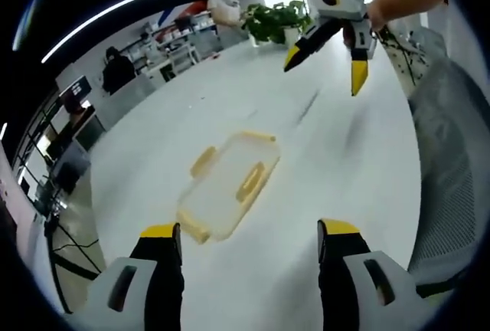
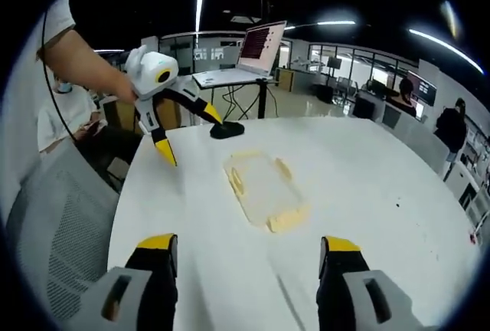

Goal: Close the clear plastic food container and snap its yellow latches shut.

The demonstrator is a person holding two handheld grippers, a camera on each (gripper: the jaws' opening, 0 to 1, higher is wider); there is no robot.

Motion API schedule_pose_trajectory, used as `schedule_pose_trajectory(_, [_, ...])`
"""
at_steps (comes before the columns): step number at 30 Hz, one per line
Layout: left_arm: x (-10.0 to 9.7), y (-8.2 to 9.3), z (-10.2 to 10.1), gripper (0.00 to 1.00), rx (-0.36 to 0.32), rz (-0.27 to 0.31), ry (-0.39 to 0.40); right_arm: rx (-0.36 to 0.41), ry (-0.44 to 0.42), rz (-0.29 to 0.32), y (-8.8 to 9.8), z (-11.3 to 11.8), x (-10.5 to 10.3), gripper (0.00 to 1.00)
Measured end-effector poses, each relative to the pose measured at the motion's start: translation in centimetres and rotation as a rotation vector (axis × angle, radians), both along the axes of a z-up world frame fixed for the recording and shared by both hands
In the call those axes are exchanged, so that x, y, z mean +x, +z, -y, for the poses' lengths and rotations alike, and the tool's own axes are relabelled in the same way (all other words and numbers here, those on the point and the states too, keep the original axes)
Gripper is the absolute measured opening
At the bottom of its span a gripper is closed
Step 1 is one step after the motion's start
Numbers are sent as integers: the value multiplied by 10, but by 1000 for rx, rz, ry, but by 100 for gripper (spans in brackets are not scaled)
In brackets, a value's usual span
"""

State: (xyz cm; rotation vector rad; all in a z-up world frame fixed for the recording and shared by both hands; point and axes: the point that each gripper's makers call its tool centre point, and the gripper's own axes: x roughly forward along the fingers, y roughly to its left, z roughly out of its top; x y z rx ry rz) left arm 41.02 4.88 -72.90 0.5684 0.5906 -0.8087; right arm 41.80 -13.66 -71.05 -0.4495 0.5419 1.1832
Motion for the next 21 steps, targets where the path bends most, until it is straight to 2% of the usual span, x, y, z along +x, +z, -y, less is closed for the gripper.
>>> schedule_pose_trajectory(6, [7,1,-6,69,4,-2,-13,-14,10,11,-1,-1,6,74])
schedule_pose_trajectory(14, [14,-5,-11,68,54,-18,-67,-52,49,19,-5,-5,13,74])
schedule_pose_trajectory(21, [20,-8,-12,68,59,-29,-87,-75,74,29,-5,-7,21,73])
